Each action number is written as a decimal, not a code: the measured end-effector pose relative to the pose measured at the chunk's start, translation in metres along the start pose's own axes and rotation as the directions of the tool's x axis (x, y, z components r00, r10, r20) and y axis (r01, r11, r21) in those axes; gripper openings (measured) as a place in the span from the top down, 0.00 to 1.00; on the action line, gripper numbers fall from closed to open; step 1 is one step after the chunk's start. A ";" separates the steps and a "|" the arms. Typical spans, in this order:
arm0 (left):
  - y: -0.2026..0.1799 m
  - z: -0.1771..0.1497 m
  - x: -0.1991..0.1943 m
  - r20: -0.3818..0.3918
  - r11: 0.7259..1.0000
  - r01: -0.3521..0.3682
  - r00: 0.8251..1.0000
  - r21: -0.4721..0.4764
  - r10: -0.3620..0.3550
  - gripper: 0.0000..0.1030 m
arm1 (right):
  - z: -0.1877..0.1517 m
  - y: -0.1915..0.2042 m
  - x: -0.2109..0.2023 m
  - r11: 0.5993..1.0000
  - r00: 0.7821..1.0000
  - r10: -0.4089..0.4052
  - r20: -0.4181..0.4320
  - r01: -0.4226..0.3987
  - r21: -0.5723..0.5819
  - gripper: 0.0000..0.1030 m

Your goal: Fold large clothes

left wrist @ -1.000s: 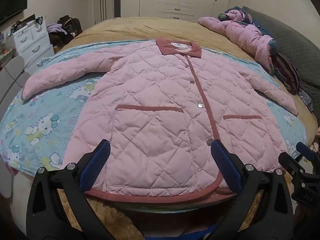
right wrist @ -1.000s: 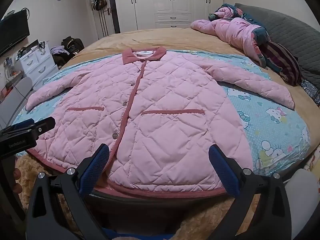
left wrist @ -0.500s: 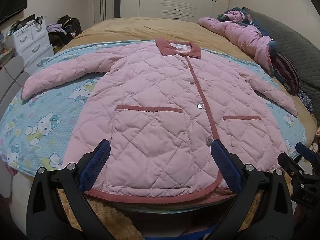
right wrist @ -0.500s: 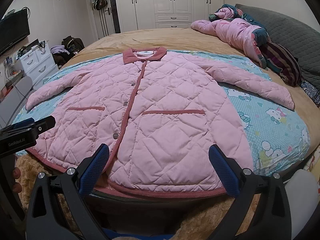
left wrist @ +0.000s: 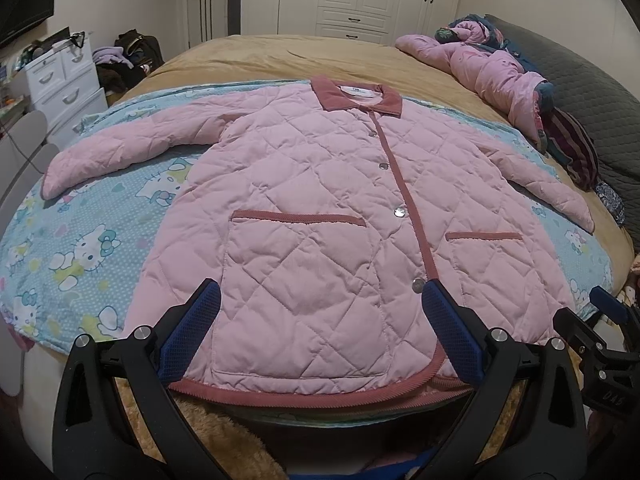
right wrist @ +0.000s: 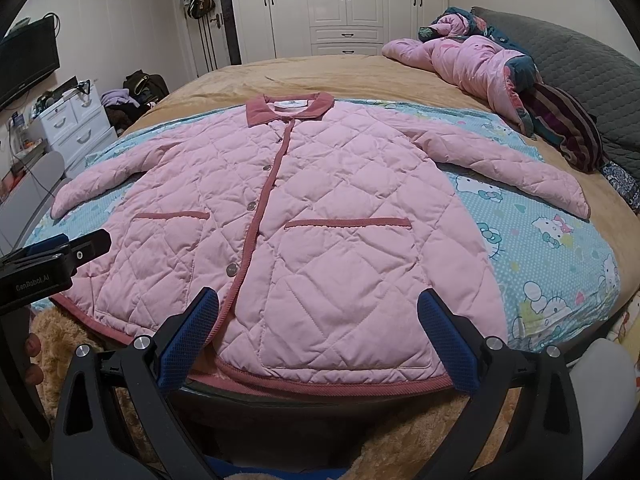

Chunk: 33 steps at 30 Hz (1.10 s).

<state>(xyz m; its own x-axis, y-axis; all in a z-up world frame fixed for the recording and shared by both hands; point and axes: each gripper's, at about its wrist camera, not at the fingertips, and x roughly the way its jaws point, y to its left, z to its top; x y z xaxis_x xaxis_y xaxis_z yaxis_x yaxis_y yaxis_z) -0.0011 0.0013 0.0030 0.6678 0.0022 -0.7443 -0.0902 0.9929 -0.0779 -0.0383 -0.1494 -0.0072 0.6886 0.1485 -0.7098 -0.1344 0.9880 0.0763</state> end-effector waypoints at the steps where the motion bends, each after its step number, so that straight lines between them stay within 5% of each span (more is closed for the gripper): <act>1: 0.000 0.000 0.000 -0.002 1.000 0.001 1.000 0.000 -0.001 0.08 | 0.000 0.000 0.000 1.000 1.000 0.000 0.001 0.000 0.001 0.04; 33: -0.004 0.007 0.014 -0.004 1.000 0.020 1.000 0.006 -0.020 0.08 | 0.009 -0.004 0.014 1.000 1.000 -0.012 -0.013 0.012 0.013 0.04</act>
<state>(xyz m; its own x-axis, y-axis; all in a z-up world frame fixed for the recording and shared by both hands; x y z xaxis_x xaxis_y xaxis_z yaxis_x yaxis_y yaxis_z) 0.0139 -0.0021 -0.0019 0.6666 -0.0181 -0.7452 -0.0723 0.9934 -0.0888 -0.0217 -0.1513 -0.0110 0.6812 0.1359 -0.7194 -0.1167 0.9902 0.0766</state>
